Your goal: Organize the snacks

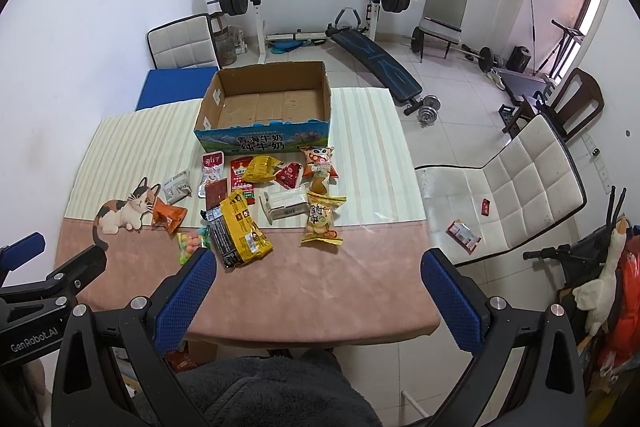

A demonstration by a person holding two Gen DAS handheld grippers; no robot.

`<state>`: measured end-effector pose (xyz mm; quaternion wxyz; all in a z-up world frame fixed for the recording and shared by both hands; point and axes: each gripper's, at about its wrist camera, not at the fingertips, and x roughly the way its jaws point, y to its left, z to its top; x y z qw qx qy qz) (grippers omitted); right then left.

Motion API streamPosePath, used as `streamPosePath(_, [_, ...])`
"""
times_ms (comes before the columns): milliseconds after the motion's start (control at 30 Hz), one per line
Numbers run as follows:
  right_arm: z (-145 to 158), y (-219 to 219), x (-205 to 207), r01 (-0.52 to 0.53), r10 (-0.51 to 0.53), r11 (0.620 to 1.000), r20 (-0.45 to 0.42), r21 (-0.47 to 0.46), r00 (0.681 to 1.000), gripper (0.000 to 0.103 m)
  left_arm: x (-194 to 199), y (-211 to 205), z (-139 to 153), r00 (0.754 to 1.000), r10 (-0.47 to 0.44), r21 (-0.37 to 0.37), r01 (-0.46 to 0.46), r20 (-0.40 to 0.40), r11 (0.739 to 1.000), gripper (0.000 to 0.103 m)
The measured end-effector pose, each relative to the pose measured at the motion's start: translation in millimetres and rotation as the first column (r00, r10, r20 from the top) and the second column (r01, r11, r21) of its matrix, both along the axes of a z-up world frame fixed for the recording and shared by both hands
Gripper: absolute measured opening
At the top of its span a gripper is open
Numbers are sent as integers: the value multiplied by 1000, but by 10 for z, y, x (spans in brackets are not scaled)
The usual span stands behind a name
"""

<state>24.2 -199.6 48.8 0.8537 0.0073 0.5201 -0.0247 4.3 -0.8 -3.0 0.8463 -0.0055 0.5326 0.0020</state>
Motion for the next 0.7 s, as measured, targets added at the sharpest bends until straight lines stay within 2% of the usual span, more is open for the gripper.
streamPosePath(700, [-10, 23, 72, -4, 4, 1000, -7, 5, 1000, 103, 30, -25, 0, 1000, 0, 4, 0, 4, 1000, 103])
